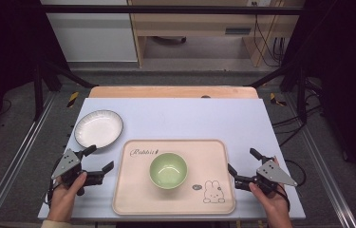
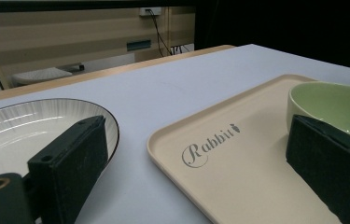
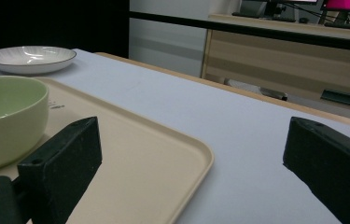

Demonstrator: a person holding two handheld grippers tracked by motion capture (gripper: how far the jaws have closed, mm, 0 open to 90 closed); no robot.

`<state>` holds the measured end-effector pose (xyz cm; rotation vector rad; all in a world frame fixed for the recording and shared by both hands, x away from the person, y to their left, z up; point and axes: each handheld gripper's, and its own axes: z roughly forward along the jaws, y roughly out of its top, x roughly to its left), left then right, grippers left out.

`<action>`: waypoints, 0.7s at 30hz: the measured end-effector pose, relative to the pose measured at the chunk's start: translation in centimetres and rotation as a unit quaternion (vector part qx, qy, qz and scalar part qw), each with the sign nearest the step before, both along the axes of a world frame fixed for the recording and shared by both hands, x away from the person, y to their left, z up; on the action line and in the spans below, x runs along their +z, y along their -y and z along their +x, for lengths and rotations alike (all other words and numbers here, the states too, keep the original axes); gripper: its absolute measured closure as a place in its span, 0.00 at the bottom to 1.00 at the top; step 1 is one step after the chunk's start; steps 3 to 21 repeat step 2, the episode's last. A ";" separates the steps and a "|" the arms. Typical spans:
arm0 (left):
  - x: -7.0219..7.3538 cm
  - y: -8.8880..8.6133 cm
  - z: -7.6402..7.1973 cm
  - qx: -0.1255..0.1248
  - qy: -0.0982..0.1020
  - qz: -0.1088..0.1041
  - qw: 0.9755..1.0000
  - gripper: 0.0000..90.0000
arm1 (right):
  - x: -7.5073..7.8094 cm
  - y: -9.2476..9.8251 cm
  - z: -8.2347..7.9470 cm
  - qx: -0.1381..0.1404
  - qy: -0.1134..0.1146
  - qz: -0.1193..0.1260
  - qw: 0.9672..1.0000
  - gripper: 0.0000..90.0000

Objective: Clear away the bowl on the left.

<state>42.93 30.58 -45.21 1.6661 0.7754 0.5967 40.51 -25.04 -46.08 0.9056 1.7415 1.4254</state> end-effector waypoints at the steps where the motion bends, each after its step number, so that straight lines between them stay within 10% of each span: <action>1: -0.1 -0.1 0.0 0.001 -0.003 0.000 1.000 0.06 | 0.0 0.0 0.0 0.001 0.001 -0.001 1.000 0.05; 21: -0.1 -0.1 0.0 0.001 -0.005 -0.001 1.000 0.06 | 0.0 0.0 0.0 0.001 0.000 0.000 1.000 0.05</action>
